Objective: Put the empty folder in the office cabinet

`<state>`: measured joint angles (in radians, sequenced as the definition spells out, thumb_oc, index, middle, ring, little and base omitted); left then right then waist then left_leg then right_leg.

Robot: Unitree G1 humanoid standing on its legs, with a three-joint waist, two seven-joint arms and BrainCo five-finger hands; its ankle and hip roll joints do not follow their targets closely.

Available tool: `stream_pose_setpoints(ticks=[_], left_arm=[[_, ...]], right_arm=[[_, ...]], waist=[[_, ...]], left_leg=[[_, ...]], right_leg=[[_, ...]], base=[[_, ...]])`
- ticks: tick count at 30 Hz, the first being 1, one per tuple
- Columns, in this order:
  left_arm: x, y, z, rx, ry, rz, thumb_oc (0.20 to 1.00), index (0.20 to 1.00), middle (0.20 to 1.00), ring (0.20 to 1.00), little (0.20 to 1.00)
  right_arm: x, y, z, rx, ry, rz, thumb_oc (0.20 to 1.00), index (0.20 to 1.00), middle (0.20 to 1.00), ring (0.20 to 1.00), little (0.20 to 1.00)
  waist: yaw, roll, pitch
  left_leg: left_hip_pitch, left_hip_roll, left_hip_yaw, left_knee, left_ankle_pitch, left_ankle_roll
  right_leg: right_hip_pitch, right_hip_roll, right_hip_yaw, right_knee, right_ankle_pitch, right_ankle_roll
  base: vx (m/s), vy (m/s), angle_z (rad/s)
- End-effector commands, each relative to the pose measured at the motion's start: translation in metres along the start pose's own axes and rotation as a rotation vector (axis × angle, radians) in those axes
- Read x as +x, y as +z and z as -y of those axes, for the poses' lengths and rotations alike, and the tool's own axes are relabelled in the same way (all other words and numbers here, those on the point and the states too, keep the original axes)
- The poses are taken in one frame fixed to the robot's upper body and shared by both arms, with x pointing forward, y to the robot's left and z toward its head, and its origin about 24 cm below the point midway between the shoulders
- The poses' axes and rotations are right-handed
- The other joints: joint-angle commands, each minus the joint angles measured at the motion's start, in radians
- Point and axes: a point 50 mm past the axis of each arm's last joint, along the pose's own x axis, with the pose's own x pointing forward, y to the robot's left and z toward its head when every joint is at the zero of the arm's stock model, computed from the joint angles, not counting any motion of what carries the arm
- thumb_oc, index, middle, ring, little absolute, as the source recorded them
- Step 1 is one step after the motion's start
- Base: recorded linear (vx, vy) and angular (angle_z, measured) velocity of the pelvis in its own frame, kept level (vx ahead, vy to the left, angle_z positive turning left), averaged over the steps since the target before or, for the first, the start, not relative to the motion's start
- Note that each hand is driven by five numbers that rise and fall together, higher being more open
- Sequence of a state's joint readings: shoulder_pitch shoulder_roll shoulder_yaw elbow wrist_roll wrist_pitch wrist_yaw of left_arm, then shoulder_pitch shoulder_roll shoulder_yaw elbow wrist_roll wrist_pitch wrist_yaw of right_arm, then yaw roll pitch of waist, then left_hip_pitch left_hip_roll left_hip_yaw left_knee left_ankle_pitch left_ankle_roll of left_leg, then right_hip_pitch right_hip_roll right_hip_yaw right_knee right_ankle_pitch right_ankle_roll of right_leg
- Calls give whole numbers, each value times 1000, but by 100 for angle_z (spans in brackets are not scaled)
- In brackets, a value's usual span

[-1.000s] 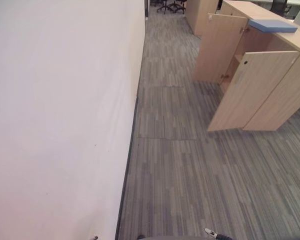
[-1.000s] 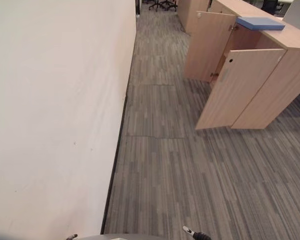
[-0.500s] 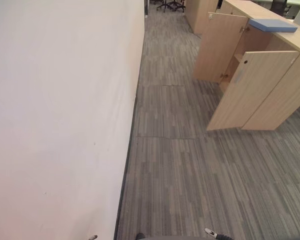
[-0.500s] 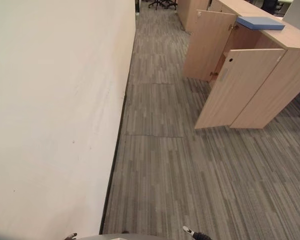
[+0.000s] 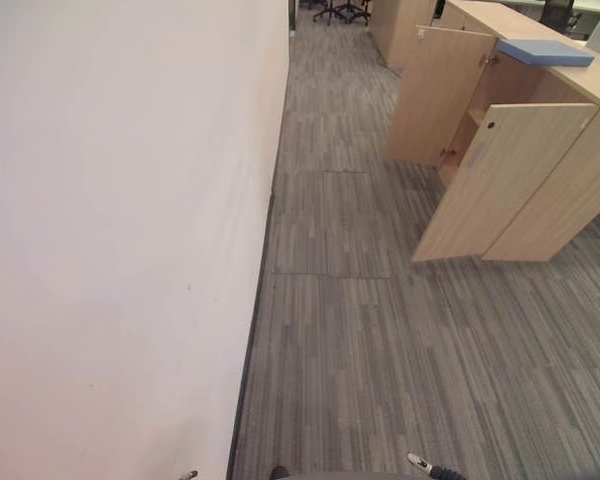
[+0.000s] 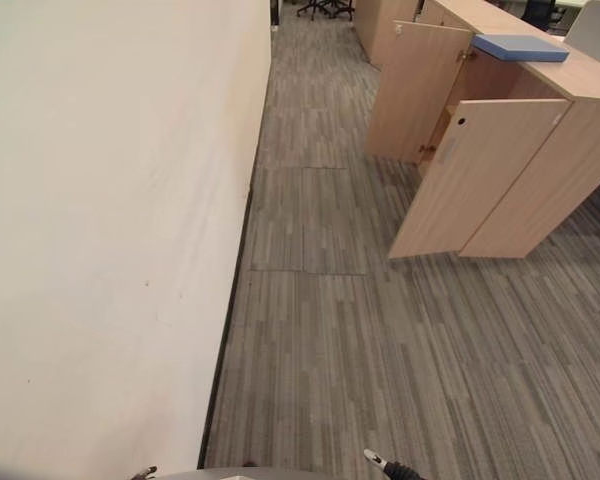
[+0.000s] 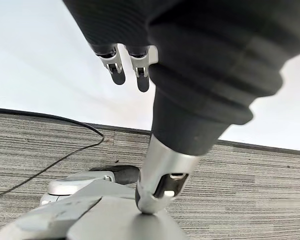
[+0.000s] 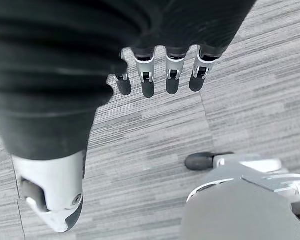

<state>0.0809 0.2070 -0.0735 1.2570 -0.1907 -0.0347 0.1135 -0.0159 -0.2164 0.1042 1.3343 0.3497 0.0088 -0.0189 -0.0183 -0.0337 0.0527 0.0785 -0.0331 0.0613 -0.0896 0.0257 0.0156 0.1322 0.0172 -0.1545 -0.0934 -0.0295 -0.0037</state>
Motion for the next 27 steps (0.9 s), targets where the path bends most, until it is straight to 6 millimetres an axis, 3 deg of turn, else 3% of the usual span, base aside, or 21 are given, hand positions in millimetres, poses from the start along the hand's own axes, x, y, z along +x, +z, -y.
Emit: stream_pose_setpoints(ticks=[1,16,27], left_arm=[[1,-1,3,-18,-5,-34,1000,1000,1000,1000,1000],[1,-5,-2,84,3,-65,1000,1000,1000,1000,1000],[1,-5,-3,128,-10,-74,1000,1000,1000,1000,1000]], right_arm=[[1,12,3,-181,-35,27,1000,1000,1000,1000,1000],[1,20,3,-217,-33,47,1000,1000,1000,1000,1000],[1,14,7,-183,-13,8,1000,1000,1000,1000,1000]], waist=[[9,5,-15],[4,9,-14],[0,6,-8]], left_leg=[[27,40,39,2,-67,-57],[34,41,45,2,-71,-56],[29,41,44,2,-73,-56]], right_leg=[[-31,-52,-34,6,37,129],[-28,-54,-29,6,38,129],[-35,-56,-30,6,40,130]], base=[[0,0,0],[0,0,0],[0,0,0]])
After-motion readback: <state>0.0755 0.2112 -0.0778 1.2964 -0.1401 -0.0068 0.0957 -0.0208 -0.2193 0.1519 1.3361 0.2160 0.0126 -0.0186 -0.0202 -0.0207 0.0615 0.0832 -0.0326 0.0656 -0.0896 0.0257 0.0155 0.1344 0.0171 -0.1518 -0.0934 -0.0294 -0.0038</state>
